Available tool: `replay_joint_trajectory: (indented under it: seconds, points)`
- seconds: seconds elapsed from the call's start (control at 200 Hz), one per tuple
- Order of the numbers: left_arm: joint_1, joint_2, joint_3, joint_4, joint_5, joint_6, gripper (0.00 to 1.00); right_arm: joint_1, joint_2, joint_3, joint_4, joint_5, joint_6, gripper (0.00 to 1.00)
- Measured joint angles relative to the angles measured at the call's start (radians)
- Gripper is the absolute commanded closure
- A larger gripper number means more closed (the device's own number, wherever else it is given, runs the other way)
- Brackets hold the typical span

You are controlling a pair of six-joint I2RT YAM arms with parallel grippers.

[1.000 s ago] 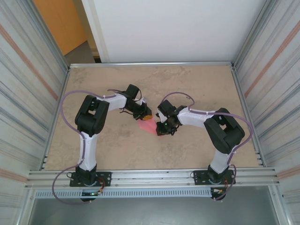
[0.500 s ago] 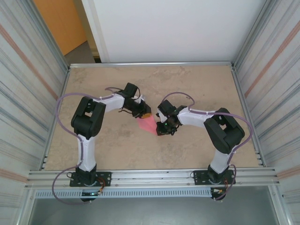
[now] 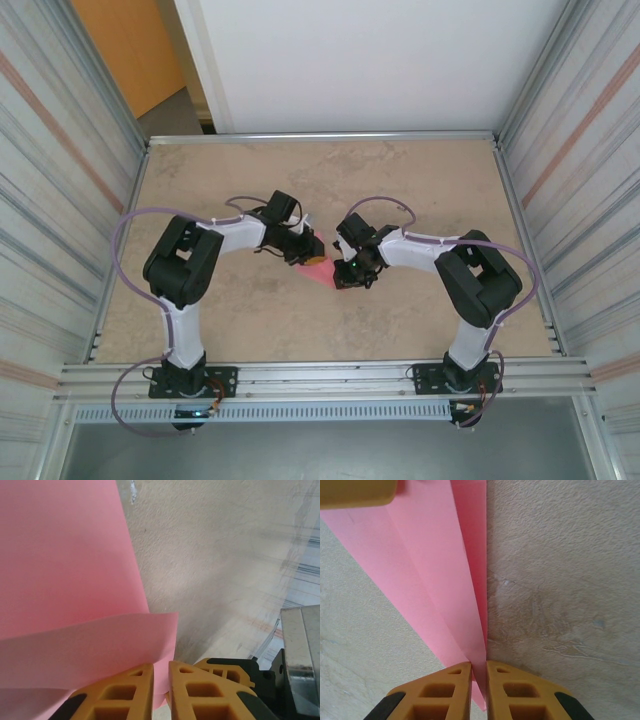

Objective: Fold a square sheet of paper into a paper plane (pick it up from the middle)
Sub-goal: Fourth fold the wing at the center of the table.

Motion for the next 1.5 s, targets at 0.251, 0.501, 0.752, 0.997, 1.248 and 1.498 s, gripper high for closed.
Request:
replay_joint_trajectory:
  seconds: [0.251, 0.501, 0.752, 0.997, 1.248, 1.498]
  points:
    - [0.000, 0.024, 0.000, 0.017, -0.005, 0.000, 0.84, -0.003, 0.001, 0.000, 0.000, -0.004, 0.001, 0.84]
    - [0.000, 0.049, 0.009, 0.018, -0.006, 0.000, 0.84, -0.005, 0.002, 0.000, 0.000, -0.009, 0.004, 0.84]
    - [0.000, 0.065, 0.032, -0.013, -0.016, 0.000, 0.84, -0.009, -0.004, 0.000, 0.006, -0.029, 0.030, 0.70]
    - [0.000, 0.073, 0.047, -0.036, -0.019, 0.003, 0.84, -0.040, -0.106, 0.000, 0.019, -0.027, 0.068, 0.66]
    - [0.000, 0.074, 0.051, -0.045, -0.023, 0.005, 0.85, -0.052, -0.085, 0.003, 0.096, -0.119, 0.079, 0.87]
    - [0.000, 0.082, 0.064, -0.065, -0.023, 0.008, 0.85, -0.057, 0.022, 0.044, 0.117, -0.172, 0.069, 0.92]
